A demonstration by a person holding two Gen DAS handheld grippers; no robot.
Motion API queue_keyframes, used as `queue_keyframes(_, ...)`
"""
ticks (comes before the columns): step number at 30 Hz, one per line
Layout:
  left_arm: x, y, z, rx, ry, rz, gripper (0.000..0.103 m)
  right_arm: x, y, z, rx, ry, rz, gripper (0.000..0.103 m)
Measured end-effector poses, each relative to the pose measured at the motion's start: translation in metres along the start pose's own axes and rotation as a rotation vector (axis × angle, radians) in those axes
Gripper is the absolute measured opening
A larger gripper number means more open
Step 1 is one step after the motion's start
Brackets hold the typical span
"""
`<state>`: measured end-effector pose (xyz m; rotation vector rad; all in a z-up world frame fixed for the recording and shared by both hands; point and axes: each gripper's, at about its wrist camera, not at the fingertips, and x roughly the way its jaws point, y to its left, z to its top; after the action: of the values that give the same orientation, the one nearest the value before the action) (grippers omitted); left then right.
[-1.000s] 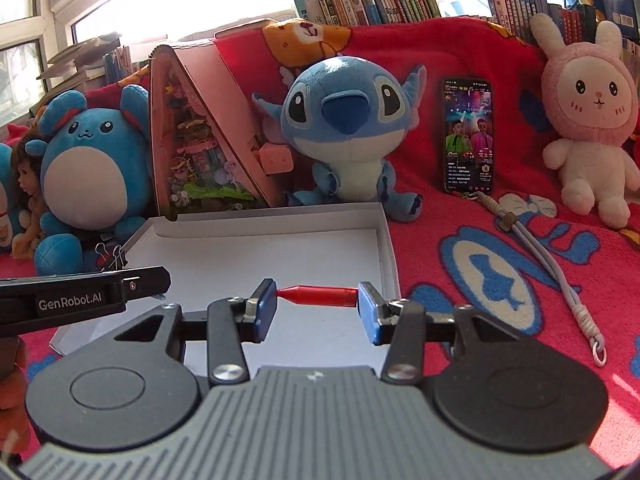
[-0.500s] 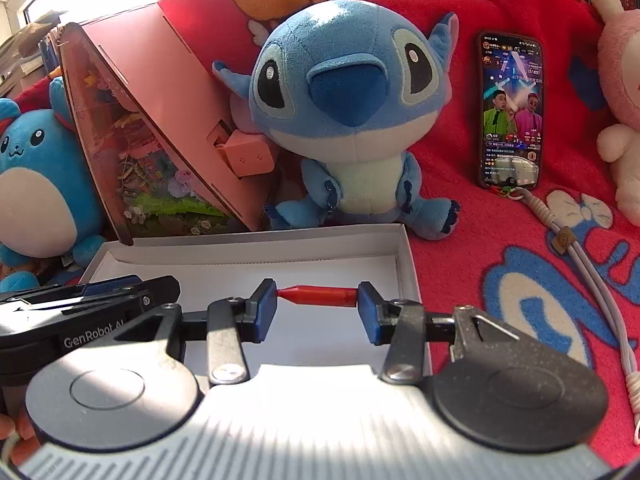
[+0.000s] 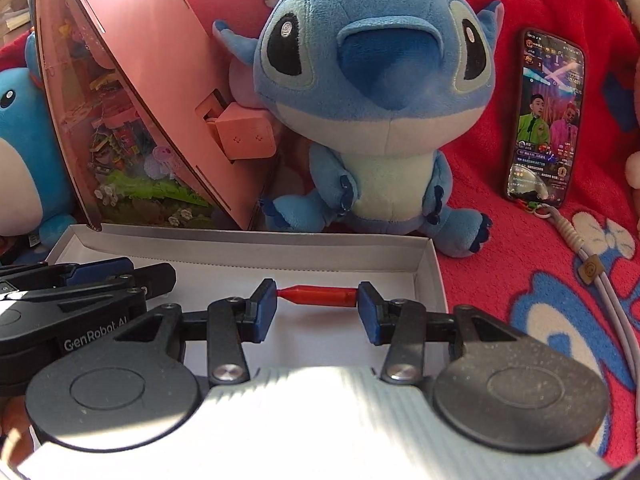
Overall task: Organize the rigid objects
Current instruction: 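Open both tools to drop the hair clip and crayon into the box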
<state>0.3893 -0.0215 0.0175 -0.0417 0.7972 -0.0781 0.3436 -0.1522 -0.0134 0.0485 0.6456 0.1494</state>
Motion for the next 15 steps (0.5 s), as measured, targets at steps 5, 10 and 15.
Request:
queue_keyframes(5,0.0029,0.0039,0.0008,-0.019,0.006,-0.012,0.032,0.0057,0.0005,0.0002,-0.013,0.009,-0.004,0.05)
queue_keyframes(10,0.007,0.0059,0.0008,-0.014,0.035,-0.004,0.032,0.0095,0.0014,-0.0009,-0.015,0.009,-0.006,0.05)
queue_keyframes(15,0.0091,0.0034,0.0007,-0.003,0.039,0.004,0.032,0.0101,0.0017,-0.0016,-0.013,0.007,-0.004,0.049)
